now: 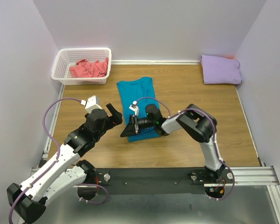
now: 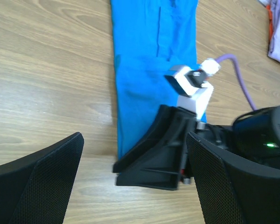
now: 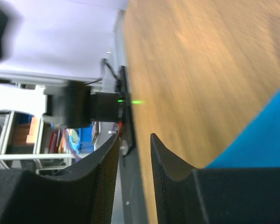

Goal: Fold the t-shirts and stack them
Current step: Fold the tshirt

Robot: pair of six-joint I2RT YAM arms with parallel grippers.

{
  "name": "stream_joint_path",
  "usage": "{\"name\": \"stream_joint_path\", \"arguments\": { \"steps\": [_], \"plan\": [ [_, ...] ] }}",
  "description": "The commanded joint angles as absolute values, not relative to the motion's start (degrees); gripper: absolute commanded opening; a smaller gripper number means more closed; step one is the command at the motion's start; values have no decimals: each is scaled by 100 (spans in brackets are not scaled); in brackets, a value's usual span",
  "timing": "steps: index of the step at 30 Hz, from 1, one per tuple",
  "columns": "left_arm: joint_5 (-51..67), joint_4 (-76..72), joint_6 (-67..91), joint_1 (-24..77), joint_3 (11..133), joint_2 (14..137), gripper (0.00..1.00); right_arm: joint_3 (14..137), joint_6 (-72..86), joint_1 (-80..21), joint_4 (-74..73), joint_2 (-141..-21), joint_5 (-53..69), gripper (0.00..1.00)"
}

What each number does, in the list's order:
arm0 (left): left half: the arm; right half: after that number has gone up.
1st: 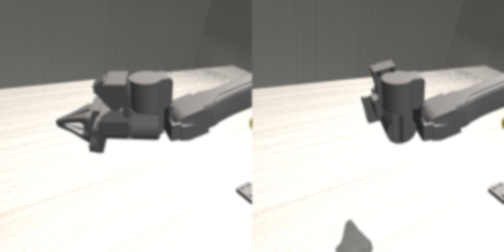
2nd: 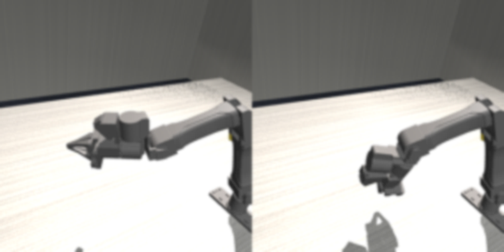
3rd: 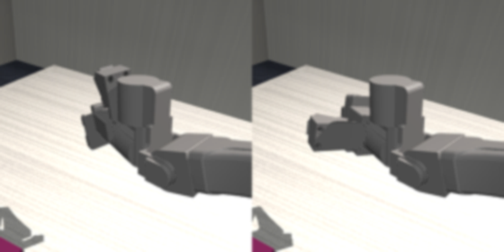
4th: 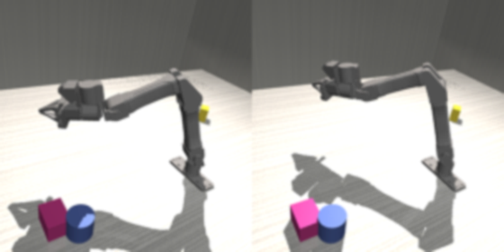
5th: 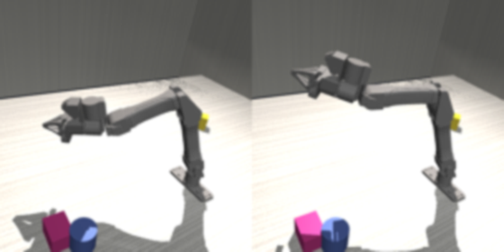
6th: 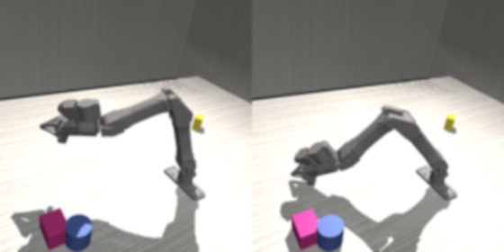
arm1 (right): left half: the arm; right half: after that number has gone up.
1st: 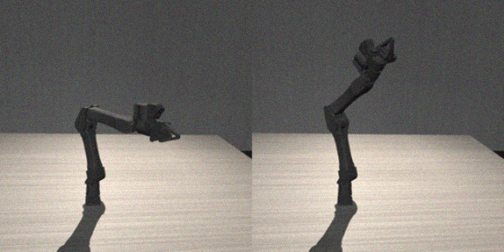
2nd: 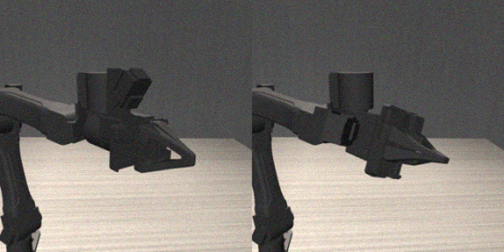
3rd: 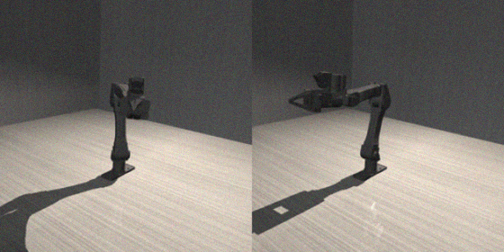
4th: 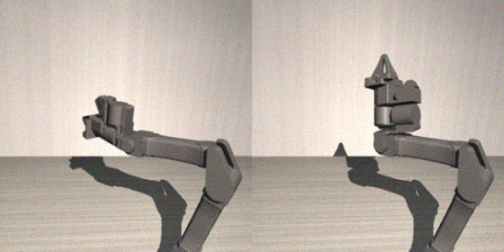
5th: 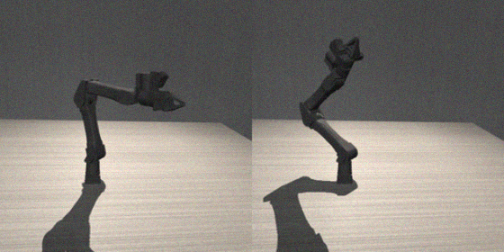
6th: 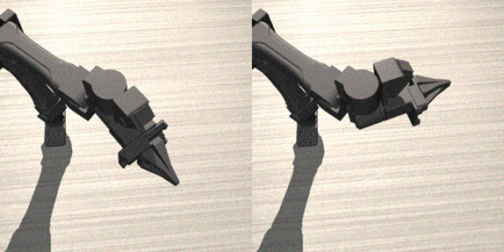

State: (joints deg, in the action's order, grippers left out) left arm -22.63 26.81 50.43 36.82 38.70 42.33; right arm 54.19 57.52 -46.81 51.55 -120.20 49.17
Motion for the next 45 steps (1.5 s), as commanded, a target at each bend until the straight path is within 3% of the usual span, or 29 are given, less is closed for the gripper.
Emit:
{"name": "stream_joint_path", "arguments": {
  "steps": [1,6,11,14,18,25,31,36,45],
  "plan": [
    [-2575,2927,4773,3647,3946,4201,98,5598,5906,-4843,5089,-12805,4606,40],
    [-2408,2839,4650,3639,3876,4227,98,5493,5845,-4860,5080,-13192,4448,40],
    [-2224,2769,4562,3639,3850,4280,98,5537,5801,-4860,4949,-12693,4421,40],
    [-2110,2742,4509,3639,3876,4324,98,5756,5162,-4860,3924,-11948,4080,42],
    [-1882,2777,4474,3647,3963,4421,98,6352,3696,-4843,1380,-10964,2977,46],
    [-1644,2961,4579,3682,4078,4604,98,5828,3094,-4308,-313,-9432,1487,47],
    [-1231,2910,5009,4016,3665,4895,98,5678,2918,-4201,-2178,-8597,36,59],
    [-1292,2830,5317,4403,3437,5220,98,5555,3269,-4192,-2987,-8455,-483,59],
    [-1327,2505,5423,4693,3463,5906,98,5458,3647,-4192,-3182,-8956,-756,55]
  ]
}}
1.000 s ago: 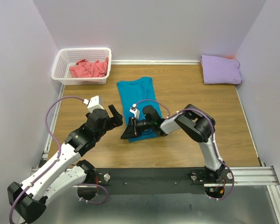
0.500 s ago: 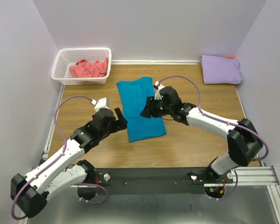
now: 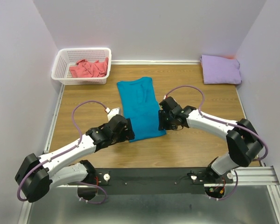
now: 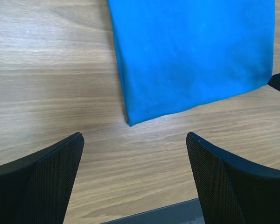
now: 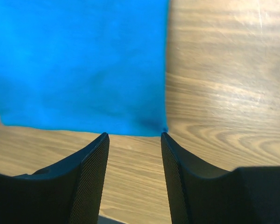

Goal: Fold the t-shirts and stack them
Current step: Fold the tshirt

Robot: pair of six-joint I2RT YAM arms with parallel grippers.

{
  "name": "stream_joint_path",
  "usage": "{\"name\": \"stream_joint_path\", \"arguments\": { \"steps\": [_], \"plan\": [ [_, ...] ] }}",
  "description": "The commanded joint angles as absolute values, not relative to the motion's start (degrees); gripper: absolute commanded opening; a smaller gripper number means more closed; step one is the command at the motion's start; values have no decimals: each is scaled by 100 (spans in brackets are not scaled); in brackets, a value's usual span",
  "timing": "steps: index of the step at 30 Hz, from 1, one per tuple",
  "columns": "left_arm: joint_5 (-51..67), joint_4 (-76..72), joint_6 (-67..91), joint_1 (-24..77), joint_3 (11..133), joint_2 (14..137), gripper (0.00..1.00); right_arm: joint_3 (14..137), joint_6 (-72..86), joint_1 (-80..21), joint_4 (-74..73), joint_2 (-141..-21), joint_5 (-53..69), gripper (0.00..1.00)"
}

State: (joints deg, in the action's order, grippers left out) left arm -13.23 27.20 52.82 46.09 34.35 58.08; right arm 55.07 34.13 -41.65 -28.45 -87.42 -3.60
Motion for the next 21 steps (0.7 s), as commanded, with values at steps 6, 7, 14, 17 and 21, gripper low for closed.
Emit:
{"name": "stream_joint_path", "arguments": {
  "steps": [6,7,14,17,21],
  "plan": [
    [-1362,2470,5414,4737,3419,6003,98,5493,3788,-4201,-3173,-9298,-949,53],
    [-1362,2470,5405,4737,3410,6003,98,5502,3805,-4201,-3164,-9325,-993,52],
    [-1406,2461,5291,4737,3401,6064,98,5326,3972,-4192,-2997,-9606,-932,49],
    [-1389,2461,5274,4737,3393,6056,98,5151,4052,-4192,-2935,-9712,-783,45],
    [-1406,2575,5247,4737,3393,6038,98,4843,4245,-4192,-2944,-9677,-590,39]
  ]
}}
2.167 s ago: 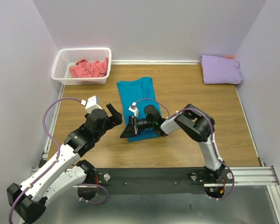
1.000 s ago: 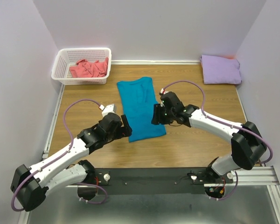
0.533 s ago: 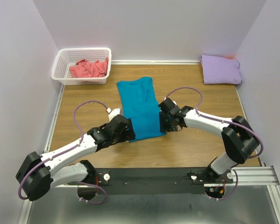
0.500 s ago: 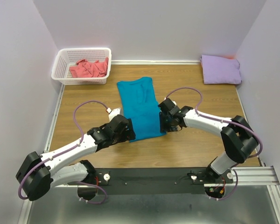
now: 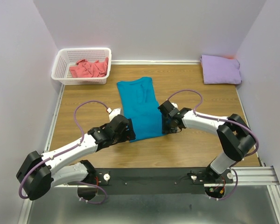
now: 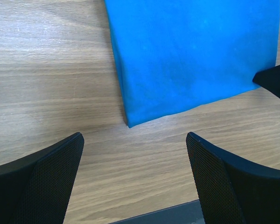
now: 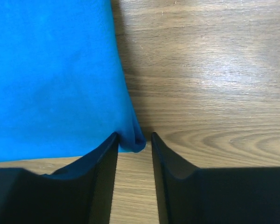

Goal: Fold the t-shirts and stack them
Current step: Fold the tshirt

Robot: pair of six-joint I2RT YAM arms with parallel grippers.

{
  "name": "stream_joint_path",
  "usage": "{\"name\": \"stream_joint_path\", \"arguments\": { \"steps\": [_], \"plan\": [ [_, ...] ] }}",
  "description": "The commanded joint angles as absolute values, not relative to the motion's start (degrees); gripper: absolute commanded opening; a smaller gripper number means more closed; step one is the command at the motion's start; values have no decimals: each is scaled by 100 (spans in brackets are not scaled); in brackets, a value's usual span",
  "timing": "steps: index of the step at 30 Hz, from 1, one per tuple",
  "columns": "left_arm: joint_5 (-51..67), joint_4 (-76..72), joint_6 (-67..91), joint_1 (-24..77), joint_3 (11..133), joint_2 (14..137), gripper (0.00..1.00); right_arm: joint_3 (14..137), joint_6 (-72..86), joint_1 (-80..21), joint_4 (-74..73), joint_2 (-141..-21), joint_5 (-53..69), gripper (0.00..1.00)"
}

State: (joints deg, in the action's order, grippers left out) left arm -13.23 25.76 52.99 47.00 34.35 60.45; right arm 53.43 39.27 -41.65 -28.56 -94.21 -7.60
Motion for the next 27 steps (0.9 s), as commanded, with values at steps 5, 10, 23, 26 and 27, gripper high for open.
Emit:
{"name": "stream_joint_path", "arguments": {
  "steps": [5,10,23,26,27],
  "plan": [
    [-1398,2646,5282,4746,3366,6029,98,4562,4324,-4201,-2979,-9677,-343,30],
    [-1327,2689,5300,4755,3384,6204,98,4632,4219,-4201,-3059,-9686,-378,13],
    [-1696,3006,5765,4965,3919,7320,75,4843,3867,-4201,-3103,-9607,-448,1],
    [-1775,3050,5906,5080,4078,7593,70,4860,3779,-4201,-3103,-9606,-466,1],
    [-1801,3050,5976,5141,4165,7646,68,4869,3753,-4201,-3103,-9615,-457,1]
  ]
}}
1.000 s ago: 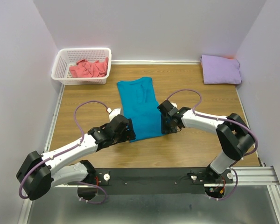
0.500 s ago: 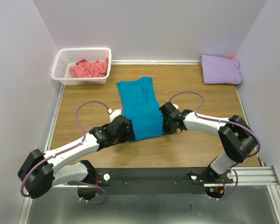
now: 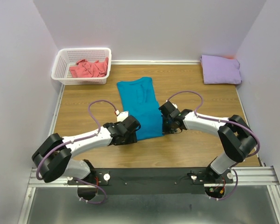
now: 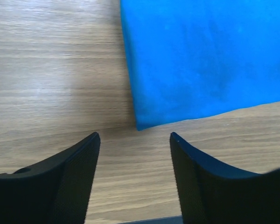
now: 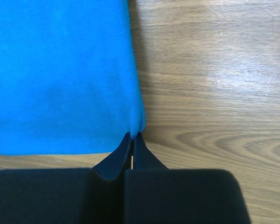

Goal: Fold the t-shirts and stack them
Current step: Fold the tshirt

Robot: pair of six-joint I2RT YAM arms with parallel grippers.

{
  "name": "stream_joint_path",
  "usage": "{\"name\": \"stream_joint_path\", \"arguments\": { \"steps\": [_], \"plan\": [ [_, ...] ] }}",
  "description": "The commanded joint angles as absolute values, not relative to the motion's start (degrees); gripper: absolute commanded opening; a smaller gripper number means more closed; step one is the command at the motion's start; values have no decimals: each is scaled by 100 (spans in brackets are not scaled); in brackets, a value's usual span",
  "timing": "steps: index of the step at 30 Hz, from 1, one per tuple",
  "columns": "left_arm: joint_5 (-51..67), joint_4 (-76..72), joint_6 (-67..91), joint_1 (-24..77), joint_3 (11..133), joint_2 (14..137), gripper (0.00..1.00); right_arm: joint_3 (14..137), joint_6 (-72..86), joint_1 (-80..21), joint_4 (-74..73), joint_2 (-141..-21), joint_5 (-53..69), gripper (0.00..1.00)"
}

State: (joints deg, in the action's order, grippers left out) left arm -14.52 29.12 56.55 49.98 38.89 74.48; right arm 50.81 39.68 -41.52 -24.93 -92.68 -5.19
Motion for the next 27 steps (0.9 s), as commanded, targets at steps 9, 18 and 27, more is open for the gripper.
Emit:
{"name": "stream_joint_path", "arguments": {
  "steps": [9,18,27],
  "plan": [
    [-1969,3287,6319,5300,4596,8358,54,4904,3498,-4201,-3076,-9545,-475,1],
    [-2206,3788,6829,5379,4834,8429,47,4852,3331,-4201,-3015,-9483,-404,1],
    [-2294,3806,6996,5379,4922,8701,47,4816,3199,-4201,-2909,-9527,-334,1]
  ]
}}
